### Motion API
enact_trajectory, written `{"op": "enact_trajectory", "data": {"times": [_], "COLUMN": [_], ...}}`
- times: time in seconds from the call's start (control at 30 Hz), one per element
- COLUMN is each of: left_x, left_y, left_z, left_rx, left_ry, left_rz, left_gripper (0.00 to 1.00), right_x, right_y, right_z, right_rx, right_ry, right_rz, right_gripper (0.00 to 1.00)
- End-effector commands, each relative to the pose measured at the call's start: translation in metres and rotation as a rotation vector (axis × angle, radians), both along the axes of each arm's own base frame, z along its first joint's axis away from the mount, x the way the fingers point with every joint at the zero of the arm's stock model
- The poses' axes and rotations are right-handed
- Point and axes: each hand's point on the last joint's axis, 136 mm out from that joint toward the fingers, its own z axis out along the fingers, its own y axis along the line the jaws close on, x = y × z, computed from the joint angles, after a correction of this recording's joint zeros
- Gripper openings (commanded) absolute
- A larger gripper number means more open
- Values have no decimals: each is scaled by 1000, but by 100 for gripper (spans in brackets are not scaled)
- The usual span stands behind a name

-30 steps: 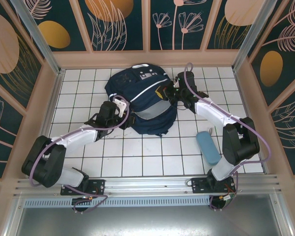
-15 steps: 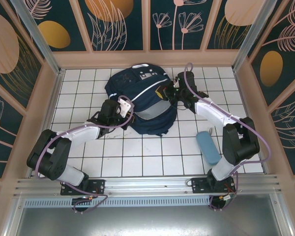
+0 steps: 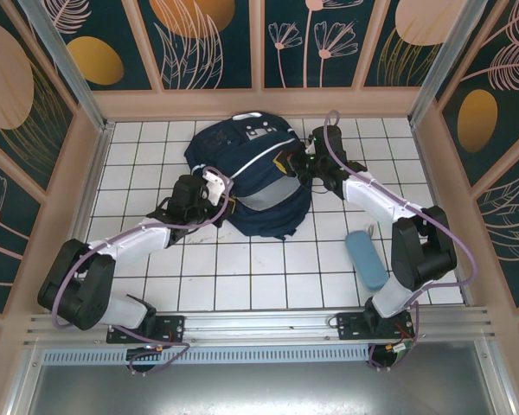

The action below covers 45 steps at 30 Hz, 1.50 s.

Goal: Pack the student bag

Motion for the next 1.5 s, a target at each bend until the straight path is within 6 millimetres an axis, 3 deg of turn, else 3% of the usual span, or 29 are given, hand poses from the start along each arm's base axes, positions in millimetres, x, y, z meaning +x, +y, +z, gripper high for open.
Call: {"op": "enact_trajectory", "data": {"times": [0.0, 0.1, 0.17, 0.3, 0.43, 0.6, 0.9, 1.23, 1.47], "left_x": [8, 15, 16, 20, 24, 27, 28, 7, -24], "left_y": [20, 24, 18, 9, 1, -8, -10, -8, -30], "left_z": [-4, -11, -15, -24, -19, -14, -7, 1, 19], "left_rx": [42, 78, 77, 61, 30, 1, -26, -144, -229], "left_ry": [9, 26, 45, 70, 24, -6, -16, 152, 173], "left_rz": [123, 140, 92, -1, -76, -123, -119, -44, -135], "left_gripper": [19, 36, 42, 48, 48, 38, 0, 0, 0], "right_x": [20, 20, 19, 18, 17, 18, 17, 23, 29], "right_y": [-6, -5, -5, -5, -5, -4, -5, 1, 15], "right_z": [43, 43, 44, 46, 49, 50, 49, 35, 20], "right_rx": [36, 38, 43, 42, 40, 42, 38, 10, -7], "right_ry": [-171, -172, -173, -178, -185, -187, -187, -176, -164], "right_rz": [-38, -35, -34, -32, -32, -30, -32, -39, -24], "right_gripper": [0, 0, 0, 0, 0, 0, 0, 0, 0]}}
